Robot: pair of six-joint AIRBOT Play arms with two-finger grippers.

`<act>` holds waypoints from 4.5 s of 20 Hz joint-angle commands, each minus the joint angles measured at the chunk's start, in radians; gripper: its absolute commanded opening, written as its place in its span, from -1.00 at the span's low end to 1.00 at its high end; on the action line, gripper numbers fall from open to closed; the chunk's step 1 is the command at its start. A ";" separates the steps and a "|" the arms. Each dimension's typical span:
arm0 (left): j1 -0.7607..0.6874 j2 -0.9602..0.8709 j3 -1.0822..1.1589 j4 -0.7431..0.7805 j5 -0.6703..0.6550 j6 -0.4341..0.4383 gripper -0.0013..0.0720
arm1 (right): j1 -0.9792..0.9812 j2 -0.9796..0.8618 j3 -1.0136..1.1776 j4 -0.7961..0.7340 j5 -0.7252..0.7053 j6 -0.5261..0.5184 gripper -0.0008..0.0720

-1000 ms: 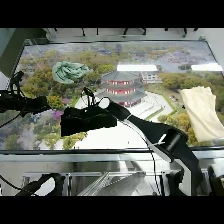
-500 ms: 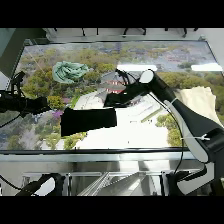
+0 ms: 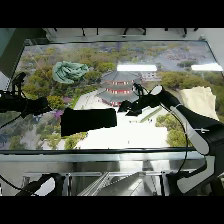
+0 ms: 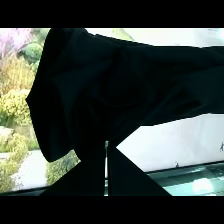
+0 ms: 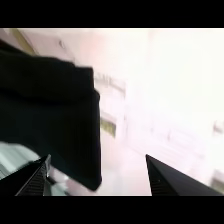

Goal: Fold the shirts.

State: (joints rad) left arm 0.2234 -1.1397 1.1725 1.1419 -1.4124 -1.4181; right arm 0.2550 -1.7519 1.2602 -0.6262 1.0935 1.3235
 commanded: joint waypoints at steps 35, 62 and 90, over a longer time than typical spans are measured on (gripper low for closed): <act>-0.151 -0.167 0.291 -0.147 -0.038 -0.003 -0.93 | -0.359 0.850 0.019 -0.008 -0.060 0.126 -0.90; -0.151 -0.167 0.171 -0.140 -0.025 -0.040 -0.93 | -0.824 0.087 0.822 0.187 -0.089 -0.218 -0.90; -0.150 -0.167 0.171 -0.140 -0.075 -0.049 -0.93 | -1.016 0.056 0.819 0.177 0.043 -0.307 -0.90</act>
State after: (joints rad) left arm 0.0731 -1.3071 1.3434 1.0019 -1.4761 -1.4685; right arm -0.7582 -1.6955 2.0800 -0.4500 1.1370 1.0306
